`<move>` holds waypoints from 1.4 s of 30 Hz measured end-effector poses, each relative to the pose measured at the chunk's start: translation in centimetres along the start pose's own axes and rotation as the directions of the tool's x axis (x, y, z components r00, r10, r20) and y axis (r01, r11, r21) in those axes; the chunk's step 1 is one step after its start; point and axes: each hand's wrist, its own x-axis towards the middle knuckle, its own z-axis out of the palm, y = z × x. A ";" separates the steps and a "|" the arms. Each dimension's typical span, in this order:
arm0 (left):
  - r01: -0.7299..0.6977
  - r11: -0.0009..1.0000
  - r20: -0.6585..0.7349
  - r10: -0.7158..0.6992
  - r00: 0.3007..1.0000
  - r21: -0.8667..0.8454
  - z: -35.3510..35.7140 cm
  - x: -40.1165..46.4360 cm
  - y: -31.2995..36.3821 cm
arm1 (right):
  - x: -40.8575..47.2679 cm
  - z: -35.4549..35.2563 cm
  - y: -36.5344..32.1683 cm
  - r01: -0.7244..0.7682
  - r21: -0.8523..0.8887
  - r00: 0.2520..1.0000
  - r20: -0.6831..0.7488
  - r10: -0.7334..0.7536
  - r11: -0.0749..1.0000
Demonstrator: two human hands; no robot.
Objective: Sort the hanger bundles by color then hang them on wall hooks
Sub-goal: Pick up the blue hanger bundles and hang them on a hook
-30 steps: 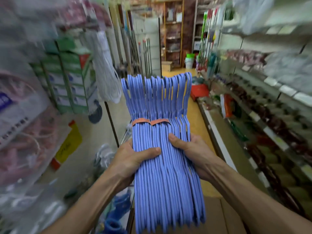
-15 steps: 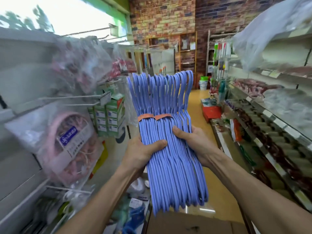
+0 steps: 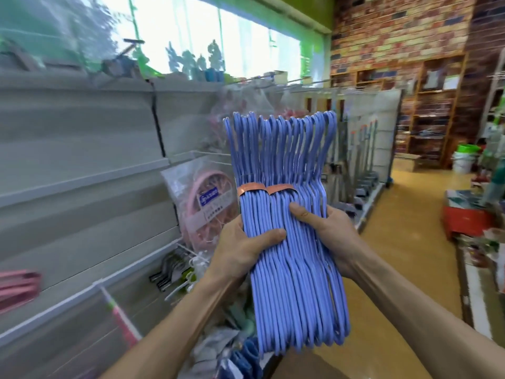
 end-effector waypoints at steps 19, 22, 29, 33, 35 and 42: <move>0.109 0.987 -0.553 -0.027 0.832 0.117 -13.0 -20.6 8.8 | -11.8 19.5 0.7 -0.144 0.038 0.845 0.524 0.103 0.989; 0.125 0.983 -0.601 -0.017 0.799 0.138 -14.8 -24.1 10.5 | -14.4 22.4 0.8 -0.158 0.036 0.808 0.579 0.108 0.987; 0.124 0.979 -0.684 0.023 0.729 0.164 -18.1 -31.8 13.8 | -20.5 28.6 0.5 -0.205 0.045 0.722 0.681 0.120 0.978; 0.135 0.975 -0.719 0.034 0.694 0.176 -20.0 -36.3 15.3 | -24.3 31.9 0.7 -0.240 0.034 0.674 0.725 0.141 0.970; 0.150 0.975 -0.738 0.019 0.674 0.162 -21.0 -38.5 15.9 | -26.1 33.4 1.0 -0.251 0.029 0.659 0.737 0.149 0.967; 0.225 0.967 -0.776 -0.052 0.628 0.118 -24.2 -45.2 17.7 | -32.0 37.8 2.2 -0.310 0.003 0.611 0.767 0.197 0.951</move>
